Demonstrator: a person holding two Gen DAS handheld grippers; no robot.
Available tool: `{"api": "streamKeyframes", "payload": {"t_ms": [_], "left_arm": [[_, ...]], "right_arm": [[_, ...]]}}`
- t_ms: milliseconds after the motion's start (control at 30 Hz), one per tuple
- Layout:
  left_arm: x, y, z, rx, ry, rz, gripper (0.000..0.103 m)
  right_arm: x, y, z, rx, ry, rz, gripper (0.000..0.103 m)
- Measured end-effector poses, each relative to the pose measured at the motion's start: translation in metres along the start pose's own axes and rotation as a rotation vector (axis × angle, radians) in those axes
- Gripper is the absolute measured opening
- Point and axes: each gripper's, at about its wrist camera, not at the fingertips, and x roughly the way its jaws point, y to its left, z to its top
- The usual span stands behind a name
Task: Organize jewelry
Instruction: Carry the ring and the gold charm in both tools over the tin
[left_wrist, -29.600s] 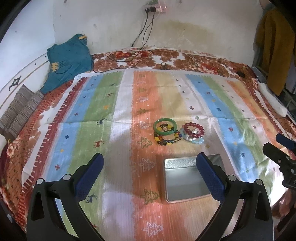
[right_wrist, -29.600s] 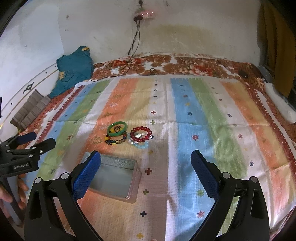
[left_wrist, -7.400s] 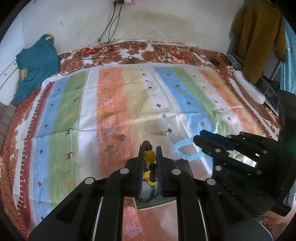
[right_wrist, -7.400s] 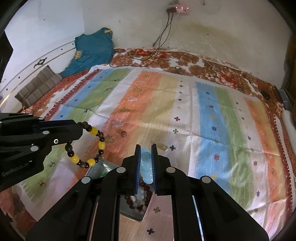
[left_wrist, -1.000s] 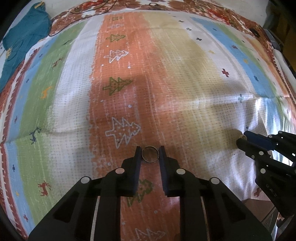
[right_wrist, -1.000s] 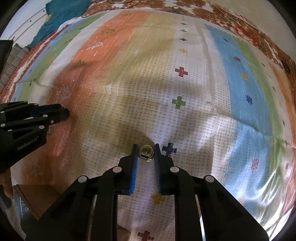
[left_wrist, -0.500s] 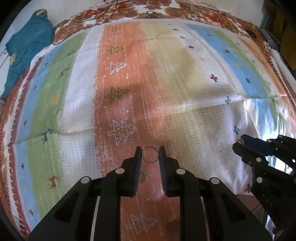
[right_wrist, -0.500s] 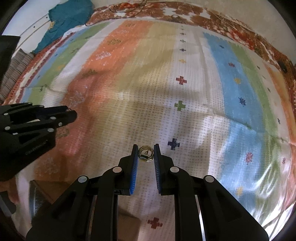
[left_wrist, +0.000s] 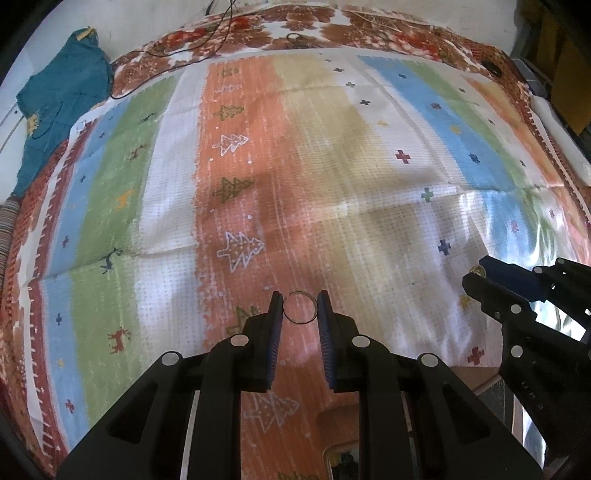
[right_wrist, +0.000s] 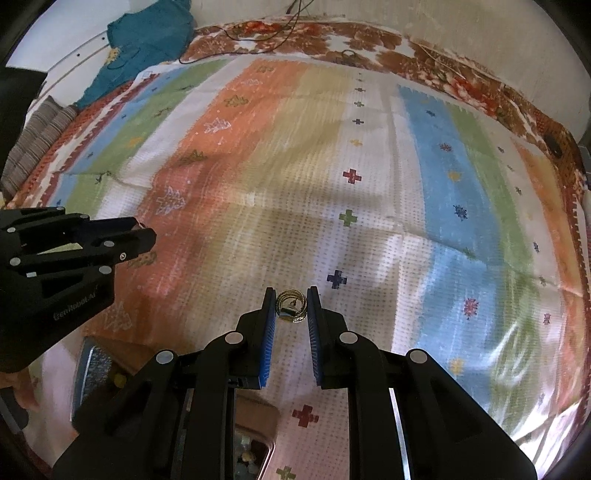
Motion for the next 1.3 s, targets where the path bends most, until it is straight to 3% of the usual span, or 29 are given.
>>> {"api": "streamKeyframes", "payload": {"t_ms": [633, 1300], "left_arm": [[-0.053, -0.011, -0.026, -0.001, -0.069, -0.021, 0.019], [-0.101, -0.022, -0.061, -0.005, -0.129, -0.084, 0.019]], "right_arm": [[-0.047, 0.011, -0.022, -0.045, -0.071, -0.013, 0.018], [-0.097, 0.029, -0.047, -0.071, -0.138, 0.052, 0.018]]}}
